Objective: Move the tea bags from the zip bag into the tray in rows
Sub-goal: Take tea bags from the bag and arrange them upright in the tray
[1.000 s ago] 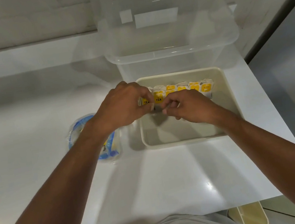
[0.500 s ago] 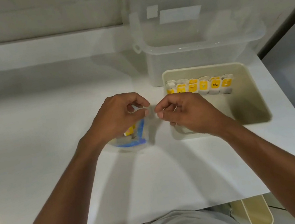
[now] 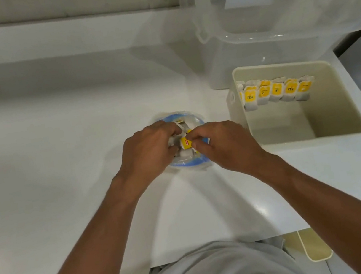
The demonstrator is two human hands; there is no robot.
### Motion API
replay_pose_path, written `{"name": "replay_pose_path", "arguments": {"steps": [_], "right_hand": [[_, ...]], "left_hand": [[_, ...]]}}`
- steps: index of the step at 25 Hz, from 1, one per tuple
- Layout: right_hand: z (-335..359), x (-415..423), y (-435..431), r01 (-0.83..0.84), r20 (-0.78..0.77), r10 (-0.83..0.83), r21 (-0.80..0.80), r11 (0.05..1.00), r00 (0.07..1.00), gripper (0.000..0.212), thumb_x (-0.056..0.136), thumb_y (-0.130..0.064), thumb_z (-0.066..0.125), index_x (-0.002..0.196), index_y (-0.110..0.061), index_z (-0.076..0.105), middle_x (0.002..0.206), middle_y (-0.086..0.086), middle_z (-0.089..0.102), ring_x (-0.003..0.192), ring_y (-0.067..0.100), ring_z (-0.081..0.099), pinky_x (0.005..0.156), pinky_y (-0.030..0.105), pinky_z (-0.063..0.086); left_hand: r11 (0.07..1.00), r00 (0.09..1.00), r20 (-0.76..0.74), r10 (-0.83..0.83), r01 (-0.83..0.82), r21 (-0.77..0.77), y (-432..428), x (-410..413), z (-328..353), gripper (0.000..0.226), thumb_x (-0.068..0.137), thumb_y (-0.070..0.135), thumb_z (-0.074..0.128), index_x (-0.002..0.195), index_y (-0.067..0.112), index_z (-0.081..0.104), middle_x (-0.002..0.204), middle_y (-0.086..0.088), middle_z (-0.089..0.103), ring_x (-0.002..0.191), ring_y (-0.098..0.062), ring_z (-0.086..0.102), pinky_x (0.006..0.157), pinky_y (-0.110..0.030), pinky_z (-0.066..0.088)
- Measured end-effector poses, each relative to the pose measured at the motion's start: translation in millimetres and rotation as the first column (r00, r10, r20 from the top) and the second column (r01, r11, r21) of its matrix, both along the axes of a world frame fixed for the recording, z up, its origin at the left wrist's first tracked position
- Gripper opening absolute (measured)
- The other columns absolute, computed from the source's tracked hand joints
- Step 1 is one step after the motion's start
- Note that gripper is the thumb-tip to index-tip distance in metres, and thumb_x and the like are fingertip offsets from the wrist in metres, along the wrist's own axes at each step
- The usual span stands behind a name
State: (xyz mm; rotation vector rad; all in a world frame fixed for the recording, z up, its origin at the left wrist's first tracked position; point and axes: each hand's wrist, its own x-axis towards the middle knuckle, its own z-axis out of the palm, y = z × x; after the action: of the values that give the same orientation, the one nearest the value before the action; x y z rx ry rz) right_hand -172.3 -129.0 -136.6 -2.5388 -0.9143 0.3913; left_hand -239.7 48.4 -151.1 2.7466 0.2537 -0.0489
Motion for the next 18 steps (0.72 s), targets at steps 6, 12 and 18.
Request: {"name": "replay_pose_path", "arguments": {"steps": [6, 12, 18], "right_hand": [[-4.7, -4.1, 0.0, 0.128, 0.080, -0.112, -0.230, 0.965, 0.990, 0.031, 0.094, -0.039, 0.053, 0.124, -0.038, 0.061, 0.112, -0.011, 0.069, 0.101, 0.018, 0.064, 0.082, 0.033, 0.053], [-11.6, 4.4, 21.3, 0.186, -0.052, -0.190, -0.078, 0.979, 0.980, 0.037, 0.088, -0.039, 0.061, 0.125, -0.035, 0.061, 0.109, -0.013, 0.070, 0.102, 0.016, 0.064, 0.089, 0.036, 0.051], [-22.5, 10.0, 34.3, 0.248, -0.077, -0.258, -0.121, 0.961, 0.963, 0.021, 0.084, -0.043, 0.065, 0.102, -0.034, 0.066, 0.096, -0.009, 0.070, 0.088, 0.015, 0.064, 0.078, 0.033, 0.053]], "left_hand": [[0.991, 0.988, 0.128, 0.084, -0.069, -0.118, 10.7, -5.2, -12.8, 0.037, 0.082, 0.030, 0.074, 0.118, 0.031, 0.065, 0.113, 0.010, 0.064, 0.092, -0.021, 0.066, 0.070, -0.030, 0.049], [0.981, 0.971, 0.218, 0.099, -0.059, -0.184, 15.2, -0.2, -16.5, 0.029, 0.084, 0.028, 0.074, 0.113, 0.026, 0.070, 0.102, 0.004, 0.069, 0.080, -0.024, 0.068, 0.070, -0.040, 0.055], [0.996, 0.986, 0.146, 0.076, -0.067, -0.063, 14.1, 9.8, -12.7, 0.029, 0.087, 0.031, 0.070, 0.116, 0.034, 0.070, 0.107, 0.006, 0.066, 0.089, -0.024, 0.065, 0.069, -0.034, 0.051]]}}
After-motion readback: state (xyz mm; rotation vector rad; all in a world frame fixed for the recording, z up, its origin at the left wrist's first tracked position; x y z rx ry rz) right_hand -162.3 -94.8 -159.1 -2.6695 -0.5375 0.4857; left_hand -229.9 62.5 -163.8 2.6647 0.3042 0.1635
